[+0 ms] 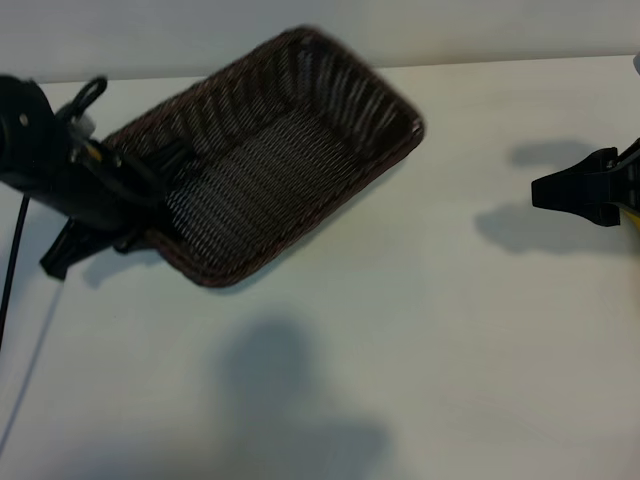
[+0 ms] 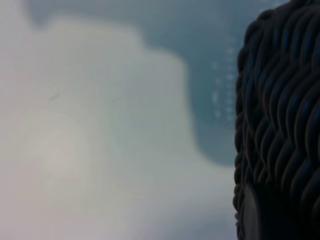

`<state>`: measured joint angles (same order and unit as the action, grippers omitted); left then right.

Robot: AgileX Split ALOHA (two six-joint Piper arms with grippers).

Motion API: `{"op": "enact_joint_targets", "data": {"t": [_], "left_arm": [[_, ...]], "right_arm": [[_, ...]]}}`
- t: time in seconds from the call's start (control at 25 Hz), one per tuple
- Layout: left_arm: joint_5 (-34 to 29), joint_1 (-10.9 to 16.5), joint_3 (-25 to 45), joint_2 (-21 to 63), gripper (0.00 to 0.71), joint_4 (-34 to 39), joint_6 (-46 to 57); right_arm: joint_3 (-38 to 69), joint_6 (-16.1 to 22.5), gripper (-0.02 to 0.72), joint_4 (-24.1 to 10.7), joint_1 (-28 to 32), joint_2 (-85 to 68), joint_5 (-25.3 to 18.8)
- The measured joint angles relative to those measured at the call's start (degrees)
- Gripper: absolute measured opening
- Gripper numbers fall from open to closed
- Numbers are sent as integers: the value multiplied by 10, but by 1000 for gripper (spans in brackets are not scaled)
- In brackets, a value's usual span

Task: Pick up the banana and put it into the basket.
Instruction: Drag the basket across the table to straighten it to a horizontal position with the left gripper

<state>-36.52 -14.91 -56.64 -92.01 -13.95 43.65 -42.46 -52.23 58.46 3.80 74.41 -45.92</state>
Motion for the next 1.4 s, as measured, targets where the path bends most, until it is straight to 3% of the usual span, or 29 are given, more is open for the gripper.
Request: {"op": "enact_joint_targets", "data": {"t": [0.16,0.44,0.56,0.76,0.96,1.12,1.4], "left_arm": [[-27,12,-30,0,157,-27,-87],[-114,79,-74,-5,157,-70,-257],[-173,92,-107,-24,157,-83,-337],[-264,93,-174,-76,157,-89,-407],[-300,93,-227,-124,156,-89,-436],[-296,83,-237,-153,157,-89,-440],[-239,33,-238,-205,157,-100,-441]], "right_arm": [[0,0,583,0,0,0,0],[0,1,583,0,0,0,0],[0,1,583,0,0,0,0],[0,1,583,0,0,0,-1],[0,2,583,0,0,0,-1],[0,2,583,0,0,0,-1],[0,4,583,0,0,0,-1]]}}
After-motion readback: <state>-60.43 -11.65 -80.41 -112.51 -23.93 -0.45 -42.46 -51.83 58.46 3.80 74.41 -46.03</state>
